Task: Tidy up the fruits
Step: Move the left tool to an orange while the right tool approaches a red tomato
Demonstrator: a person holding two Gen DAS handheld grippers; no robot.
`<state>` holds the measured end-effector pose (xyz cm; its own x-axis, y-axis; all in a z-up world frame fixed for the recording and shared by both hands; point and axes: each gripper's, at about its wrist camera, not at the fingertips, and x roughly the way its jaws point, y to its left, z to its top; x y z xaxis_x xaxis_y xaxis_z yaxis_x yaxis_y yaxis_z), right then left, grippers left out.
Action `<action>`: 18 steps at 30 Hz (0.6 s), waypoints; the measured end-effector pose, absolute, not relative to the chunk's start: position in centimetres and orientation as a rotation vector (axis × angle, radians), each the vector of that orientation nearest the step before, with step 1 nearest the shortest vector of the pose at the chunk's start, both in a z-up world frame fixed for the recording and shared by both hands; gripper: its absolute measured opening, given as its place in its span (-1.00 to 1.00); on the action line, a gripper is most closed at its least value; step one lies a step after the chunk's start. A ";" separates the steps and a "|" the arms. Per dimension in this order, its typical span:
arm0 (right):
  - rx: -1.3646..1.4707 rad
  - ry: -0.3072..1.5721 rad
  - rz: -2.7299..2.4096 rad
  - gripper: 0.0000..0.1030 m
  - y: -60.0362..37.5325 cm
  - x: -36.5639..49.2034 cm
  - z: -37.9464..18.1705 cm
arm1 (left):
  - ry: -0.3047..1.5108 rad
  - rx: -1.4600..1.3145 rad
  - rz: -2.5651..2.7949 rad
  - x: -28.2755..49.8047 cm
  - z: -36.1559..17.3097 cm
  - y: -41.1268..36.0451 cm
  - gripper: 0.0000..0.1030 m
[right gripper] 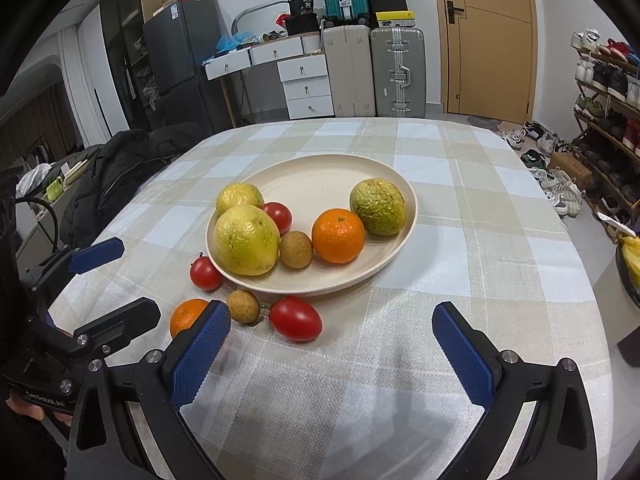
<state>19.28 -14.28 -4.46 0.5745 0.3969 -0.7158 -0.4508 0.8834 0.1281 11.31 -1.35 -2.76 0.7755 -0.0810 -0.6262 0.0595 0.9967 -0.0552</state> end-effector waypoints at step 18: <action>-0.191 0.945 0.438 1.00 -12.7 20.1 -7.3 | 0.695 -0.042 -0.069 12.0 -3.5 -0.9 0.97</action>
<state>20.11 -12.69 -7.33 0.5062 0.2785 -0.8162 -0.4431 0.8960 0.0309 12.01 -0.94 -3.48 0.7661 -0.0776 -0.6380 0.0495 0.9969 -0.0619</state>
